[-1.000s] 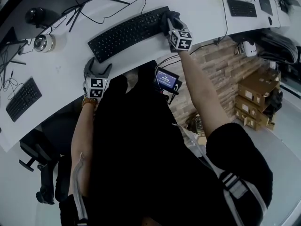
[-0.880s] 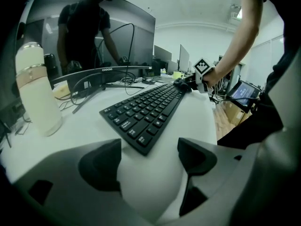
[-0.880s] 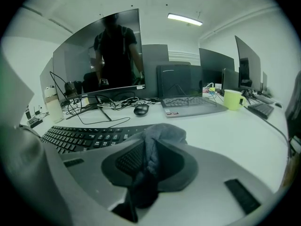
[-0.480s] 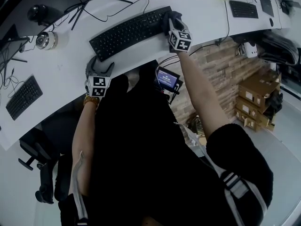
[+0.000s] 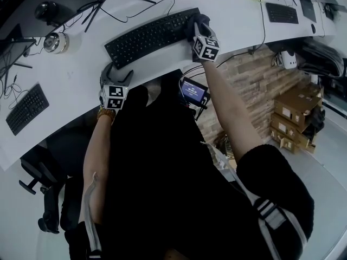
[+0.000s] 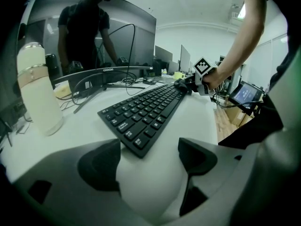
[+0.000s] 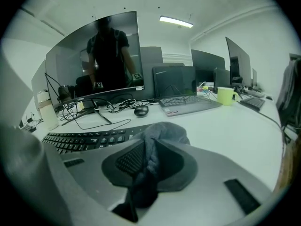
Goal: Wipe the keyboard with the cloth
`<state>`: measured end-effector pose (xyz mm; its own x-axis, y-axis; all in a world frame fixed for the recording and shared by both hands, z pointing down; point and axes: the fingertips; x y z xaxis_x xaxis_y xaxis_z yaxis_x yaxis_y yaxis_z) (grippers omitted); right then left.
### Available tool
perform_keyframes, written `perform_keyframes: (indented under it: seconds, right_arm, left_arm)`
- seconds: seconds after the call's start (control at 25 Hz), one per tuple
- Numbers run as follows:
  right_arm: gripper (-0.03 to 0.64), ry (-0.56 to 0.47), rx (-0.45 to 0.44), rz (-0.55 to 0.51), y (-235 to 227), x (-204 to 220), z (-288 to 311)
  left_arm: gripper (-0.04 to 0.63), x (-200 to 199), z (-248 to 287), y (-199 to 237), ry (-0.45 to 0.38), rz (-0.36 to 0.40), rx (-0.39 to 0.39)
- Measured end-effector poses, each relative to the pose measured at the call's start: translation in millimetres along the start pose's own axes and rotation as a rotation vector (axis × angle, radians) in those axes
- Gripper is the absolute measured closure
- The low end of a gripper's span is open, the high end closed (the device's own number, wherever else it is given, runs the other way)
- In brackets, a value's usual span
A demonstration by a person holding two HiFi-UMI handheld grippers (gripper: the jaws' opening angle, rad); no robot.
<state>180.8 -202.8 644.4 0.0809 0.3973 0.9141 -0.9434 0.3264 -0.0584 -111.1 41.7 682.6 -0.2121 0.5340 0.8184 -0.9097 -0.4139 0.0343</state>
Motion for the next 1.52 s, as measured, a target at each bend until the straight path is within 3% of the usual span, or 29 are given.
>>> perform_keyframes:
  seconds: [0.4,0.72,1.2,1.52]
  right_arm:
    - [0.550,-0.003,0.011,-0.024,10.8,0.5,-3.7]
    - [0.549,0.008,-0.082,-0.049,48.3,7.7,-7.8]
    - [0.552,0.027,-0.181,-0.182,85.2,11.6,-14.0]
    - [0.555,0.024,-0.189,-0.194,98.5,13.9,-16.1]
  left_arm:
    - [0.210,-3.6,0.4,0.1,-0.013,-0.002,-0.008]
    - [0.209,-1.4,-0.3,1.5,0.002,-0.006,-0.010]
    - [0.207,-0.1,0.8,1.3,0.002,-0.007,-0.012]
    - [0.206,-1.1,0.6,2.6,-0.001,-0.006,-0.017]
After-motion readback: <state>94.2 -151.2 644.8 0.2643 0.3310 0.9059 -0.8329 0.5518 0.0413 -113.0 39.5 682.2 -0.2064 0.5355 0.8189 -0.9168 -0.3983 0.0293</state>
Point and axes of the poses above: the fingertips, and each gripper's own axes: z forward along the fingers, y to its left, x out of its underside, and after that the axes turned 10 degrees about -y, right-handed
